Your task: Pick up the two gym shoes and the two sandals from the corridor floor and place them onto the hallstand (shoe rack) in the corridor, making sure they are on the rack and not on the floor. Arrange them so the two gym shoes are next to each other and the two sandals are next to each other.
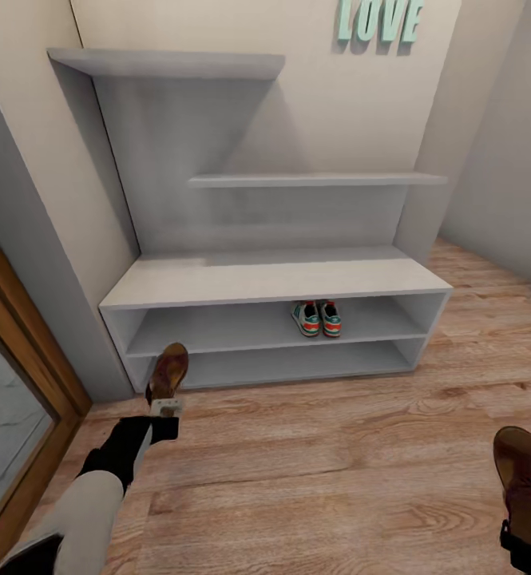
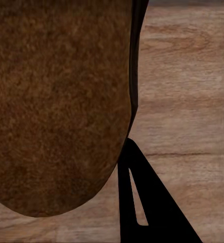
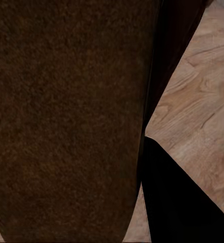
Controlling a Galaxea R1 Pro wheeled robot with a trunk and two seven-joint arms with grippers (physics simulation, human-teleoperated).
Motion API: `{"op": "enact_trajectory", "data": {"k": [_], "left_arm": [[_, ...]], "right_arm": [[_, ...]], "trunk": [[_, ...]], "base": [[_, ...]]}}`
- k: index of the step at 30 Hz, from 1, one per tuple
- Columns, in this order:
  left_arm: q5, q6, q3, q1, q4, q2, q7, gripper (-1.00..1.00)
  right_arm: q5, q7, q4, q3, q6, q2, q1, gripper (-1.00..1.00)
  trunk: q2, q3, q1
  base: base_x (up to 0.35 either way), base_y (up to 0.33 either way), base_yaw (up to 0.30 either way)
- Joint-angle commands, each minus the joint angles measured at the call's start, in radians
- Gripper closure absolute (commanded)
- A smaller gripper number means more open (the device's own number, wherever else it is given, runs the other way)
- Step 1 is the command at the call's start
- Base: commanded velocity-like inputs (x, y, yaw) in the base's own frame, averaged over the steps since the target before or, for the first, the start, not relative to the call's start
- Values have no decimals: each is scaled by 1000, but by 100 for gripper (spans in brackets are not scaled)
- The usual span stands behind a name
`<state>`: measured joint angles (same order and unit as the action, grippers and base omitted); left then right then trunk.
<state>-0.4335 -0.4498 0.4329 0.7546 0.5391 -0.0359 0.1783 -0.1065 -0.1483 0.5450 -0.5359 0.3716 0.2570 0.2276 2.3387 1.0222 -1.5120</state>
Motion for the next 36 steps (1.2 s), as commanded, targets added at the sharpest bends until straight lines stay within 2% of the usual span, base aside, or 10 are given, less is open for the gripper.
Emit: {"op": "enact_trajectory", "data": {"k": [1, 4, 6, 8, 10, 13, 16, 26, 29, 36], "left_arm": [[-13, -18, 8, 13, 1, -2, 9, 100], [-14, -78, 6, 59, -1, -3, 9, 100], [-15, -118, 4, 87, -2, -4, 9, 100], [-16, -147, 3, 109, -2, -4, 9, 100], [-17, -168, 2, 127, -1, -3, 9, 100], [-18, -179, 1, 136, 6, -3, 10, 100], [-24, -187, -15, 138, 9, -2, 10, 100], [-25, -238, -94, 140, 13, -2, 21, 100], [-26, -240, -97, 139, 13, -2, 18, 100], [-30, -240, -100, 133, 12, 0, 11, 100]], "right_arm": [[-5, 11, 7, -21, -22, 5, 1, 100], [16, 87, 24, -107, -101, 31, 1, 100], [26, 175, 31, -186, -162, 56, 1, 100], [29, 218, 34, -218, -187, 67, 1, 100], [31, 288, 37, -266, -224, 85, 1, 100], [33, 348, 51, -296, -244, 94, 1, 100], [34, 380, 86, -305, -259, 94, 1, 100], [33, 396, 152, -309, -364, 90, 1, 100], [33, 397, 152, -308, -368, 90, 1, 100], [34, 397, 149, -306, -371, 87, 1, 100]], "trunk": [[0, 1, 0], [0, 1, 0], [0, 1, 0], [0, 1, 0], [0, 1, 0], [0, 1, 0], [0, 1, 0], [0, 1, 0], [0, 1, 0], [49, 25, -27]], "base": [[0, 0, 0], [0, 0, 0], [0, 0, 0], [0, 0, 0], [0, 0, 0], [0, 0, 0], [0, 0, 0], [0, 0, 0], [0, 0, 0], [0, 0, 0]]}}
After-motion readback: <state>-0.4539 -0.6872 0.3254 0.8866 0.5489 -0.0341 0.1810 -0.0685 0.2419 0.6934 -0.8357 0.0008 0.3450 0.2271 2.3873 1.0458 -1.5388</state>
